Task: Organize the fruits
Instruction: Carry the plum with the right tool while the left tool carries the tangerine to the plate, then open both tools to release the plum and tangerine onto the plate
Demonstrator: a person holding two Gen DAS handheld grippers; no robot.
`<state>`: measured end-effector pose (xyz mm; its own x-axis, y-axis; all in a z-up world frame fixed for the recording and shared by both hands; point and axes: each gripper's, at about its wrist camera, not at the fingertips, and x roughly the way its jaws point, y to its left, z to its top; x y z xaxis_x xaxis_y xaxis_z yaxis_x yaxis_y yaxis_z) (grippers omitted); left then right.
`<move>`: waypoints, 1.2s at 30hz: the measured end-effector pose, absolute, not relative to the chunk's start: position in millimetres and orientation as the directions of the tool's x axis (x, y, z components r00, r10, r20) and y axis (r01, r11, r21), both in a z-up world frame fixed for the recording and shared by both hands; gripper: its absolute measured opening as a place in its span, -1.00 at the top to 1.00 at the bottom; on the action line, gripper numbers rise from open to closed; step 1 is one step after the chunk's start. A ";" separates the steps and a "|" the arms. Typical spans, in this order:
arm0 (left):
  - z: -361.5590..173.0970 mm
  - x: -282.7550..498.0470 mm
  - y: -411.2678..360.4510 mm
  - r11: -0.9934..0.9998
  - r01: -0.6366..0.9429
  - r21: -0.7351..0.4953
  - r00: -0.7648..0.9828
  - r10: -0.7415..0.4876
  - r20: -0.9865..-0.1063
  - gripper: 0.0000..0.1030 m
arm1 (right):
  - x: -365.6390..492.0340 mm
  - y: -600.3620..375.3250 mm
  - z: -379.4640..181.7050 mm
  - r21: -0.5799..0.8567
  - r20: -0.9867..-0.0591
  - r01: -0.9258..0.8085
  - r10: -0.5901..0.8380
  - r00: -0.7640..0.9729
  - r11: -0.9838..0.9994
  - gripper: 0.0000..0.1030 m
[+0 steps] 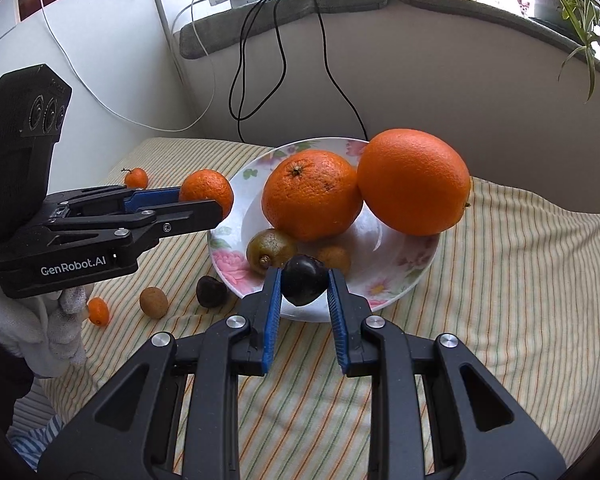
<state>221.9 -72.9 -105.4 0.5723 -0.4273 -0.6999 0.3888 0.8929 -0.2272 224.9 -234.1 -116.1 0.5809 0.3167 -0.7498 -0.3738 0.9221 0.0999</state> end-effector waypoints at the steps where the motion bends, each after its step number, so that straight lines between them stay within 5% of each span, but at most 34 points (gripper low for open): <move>1: -106.0 222.1 -74.4 0.892 0.392 -0.226 0.570 -0.428 -0.701 0.33 | 225.9 -233.9 -116.3 0.099 -0.750 -0.374 0.316 0.581 0.922 0.53; 18: -107.1 228.3 -89.2 0.900 0.396 -0.184 0.564 -0.396 -0.725 0.30 | 221.9 -231.9 -117.1 0.075 -0.748 -0.369 0.297 0.593 0.927 0.52; 19: -106.6 228.0 -88.8 0.900 0.395 -0.185 0.565 -0.396 -0.723 0.08 | 221.7 -231.8 -116.9 0.071 -0.748 -0.368 0.294 0.595 0.927 0.51; 21: -103.6 226.7 -88.4 0.901 0.393 -0.184 0.580 -0.398 -0.710 -0.13 | 221.2 -232.1 -116.6 0.068 -0.747 -0.368 0.292 0.597 0.927 0.40; 23: -101.1 226.2 -86.6 0.901 0.392 -0.185 0.586 -0.399 -0.705 -0.13 | 219.2 -233.1 -114.6 0.060 -0.735 -0.364 0.288 0.614 0.929 -0.09; 24: -100.2 226.1 -85.9 0.904 0.388 -0.181 0.590 -0.395 -0.704 -0.13 | 217.7 -233.8 -113.2 0.059 -0.728 -0.363 0.289 0.621 0.930 -0.14; 36: -92.6 216.0 -60.4 0.911 0.362 -0.200 0.615 -0.394 -0.683 -0.13 | 198.6 -241.8 -109.8 0.096 -0.720 -0.357 0.313 0.620 0.929 -0.14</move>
<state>216.0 -60.4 -92.6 0.6148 -0.3941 -0.6832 0.3615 0.9106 -0.2000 198.6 -241.8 -109.8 0.6197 0.3126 -0.7199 -0.3575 0.9290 0.0956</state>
